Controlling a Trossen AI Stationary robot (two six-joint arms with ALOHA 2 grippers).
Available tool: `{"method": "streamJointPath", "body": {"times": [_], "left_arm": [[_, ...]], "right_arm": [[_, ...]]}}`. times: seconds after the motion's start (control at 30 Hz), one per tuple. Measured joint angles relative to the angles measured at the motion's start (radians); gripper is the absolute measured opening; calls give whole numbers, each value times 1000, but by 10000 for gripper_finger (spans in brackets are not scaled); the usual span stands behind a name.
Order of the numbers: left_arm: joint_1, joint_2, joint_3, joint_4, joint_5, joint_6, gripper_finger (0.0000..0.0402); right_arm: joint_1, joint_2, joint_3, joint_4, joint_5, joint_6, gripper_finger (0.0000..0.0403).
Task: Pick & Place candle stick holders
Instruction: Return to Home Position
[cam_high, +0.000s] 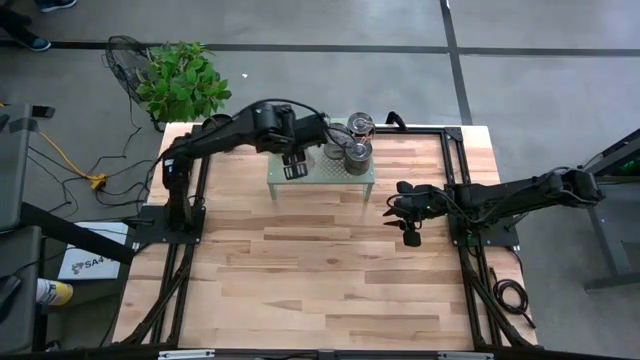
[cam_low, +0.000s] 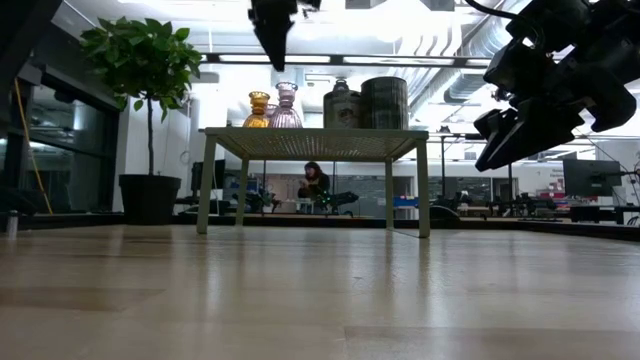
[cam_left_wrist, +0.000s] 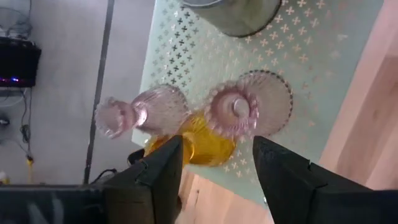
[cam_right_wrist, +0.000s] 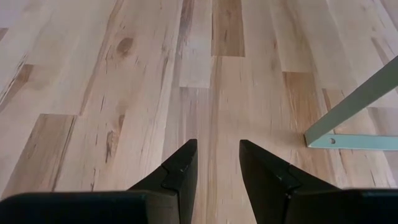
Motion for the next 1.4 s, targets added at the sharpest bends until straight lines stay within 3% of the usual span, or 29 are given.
{"method": "streamJointPath", "body": {"times": [0.23, 0.37, 0.47, 0.57, 0.67, 0.77, 0.93, 1.1, 1.4], "left_arm": [[-46, -115, 27, -6, 19, -43, 189], [-114, -220, -74, 49, 17, -63, 189], [-178, -334, -264, 192, 20, -63, 189], [-225, -476, -555, 385, 24, -64, 189], [-249, -646, -881, 616, 28, -89, 189], [-247, -833, -1177, 853, 99, -111, 189], [-248, -1147, -1546, 1172, 242, -116, 189], [-246, -1411, -1789, 1288, 237, -114, 189], [-245, -1791, -2076, 1343, 234, -144, 189]], "right_arm": [[0, 0, 0, 25, 0, -7, 114], [0, -1, 0, 52, 24, -11, 114], [-1, -1, 0, 46, 73, 0, 114], [-2, -3, -8, 67, 104, 37, 114], [-5, -30, -78, 198, 49, 60, 114], [-31, -90, -182, 378, -52, 95, 114], [-86, -233, -284, 433, -82, 176, 114], [-132, -356, -303, 429, -101, 180, 114], [-221, -444, -303, 414, -94, 177, 114]]}}
